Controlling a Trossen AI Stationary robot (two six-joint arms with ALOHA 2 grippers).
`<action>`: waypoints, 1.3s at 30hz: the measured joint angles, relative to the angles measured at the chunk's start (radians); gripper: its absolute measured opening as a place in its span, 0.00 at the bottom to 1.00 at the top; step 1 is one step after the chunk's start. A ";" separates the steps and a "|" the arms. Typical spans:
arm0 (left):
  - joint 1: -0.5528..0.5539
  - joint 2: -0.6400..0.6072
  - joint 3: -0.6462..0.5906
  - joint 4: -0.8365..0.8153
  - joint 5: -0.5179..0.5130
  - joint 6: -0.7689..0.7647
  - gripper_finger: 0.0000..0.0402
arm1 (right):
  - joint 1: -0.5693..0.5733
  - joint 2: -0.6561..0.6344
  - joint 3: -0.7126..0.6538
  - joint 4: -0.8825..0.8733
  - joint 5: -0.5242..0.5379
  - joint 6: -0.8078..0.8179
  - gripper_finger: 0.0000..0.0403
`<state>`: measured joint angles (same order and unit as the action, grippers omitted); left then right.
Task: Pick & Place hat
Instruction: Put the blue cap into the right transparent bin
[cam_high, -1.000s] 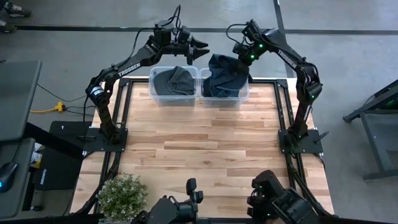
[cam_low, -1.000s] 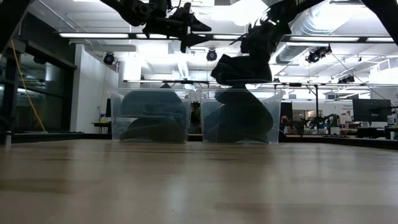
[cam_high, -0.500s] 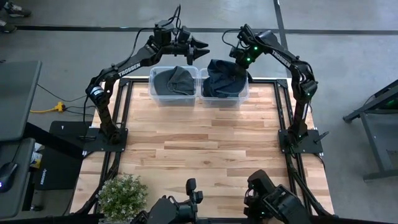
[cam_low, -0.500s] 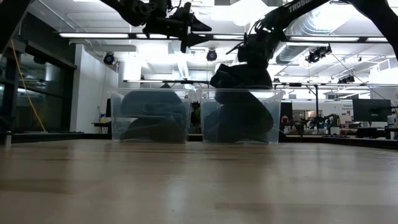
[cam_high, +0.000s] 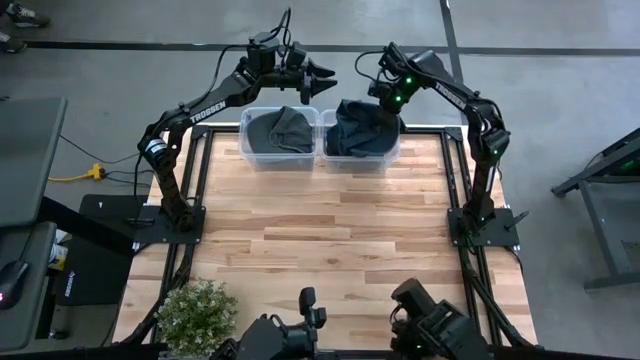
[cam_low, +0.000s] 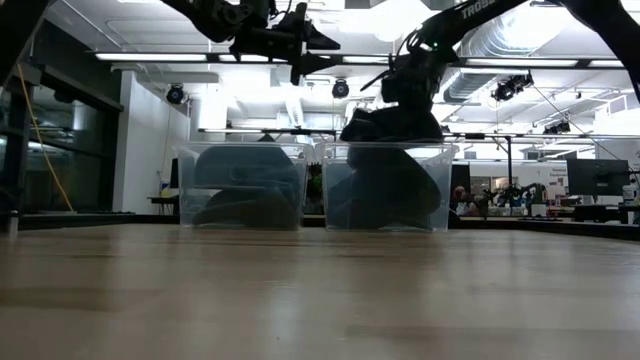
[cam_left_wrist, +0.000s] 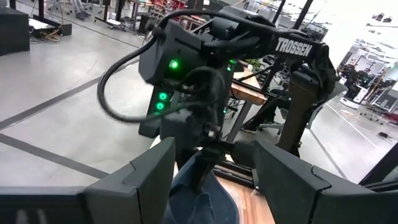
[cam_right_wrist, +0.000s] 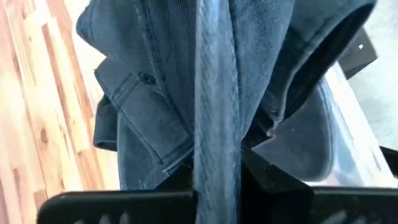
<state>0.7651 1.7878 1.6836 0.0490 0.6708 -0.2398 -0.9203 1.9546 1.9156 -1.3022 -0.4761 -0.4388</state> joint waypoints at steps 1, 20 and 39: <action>0.000 0.000 0.000 0.000 0.000 -0.001 0.54 | 0.005 0.006 0.000 0.000 0.001 0.007 0.07; 0.000 0.000 0.000 0.002 -0.032 -0.001 0.54 | 0.051 0.073 0.000 -0.018 0.074 0.095 0.17; 0.000 0.000 0.000 0.001 0.008 -0.001 0.54 | 0.057 0.067 0.136 -0.124 0.158 0.056 0.41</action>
<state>0.7654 1.7878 1.6836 0.0502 0.6792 -0.2409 -0.8631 2.0216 2.0515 -1.4258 -0.3179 -0.3824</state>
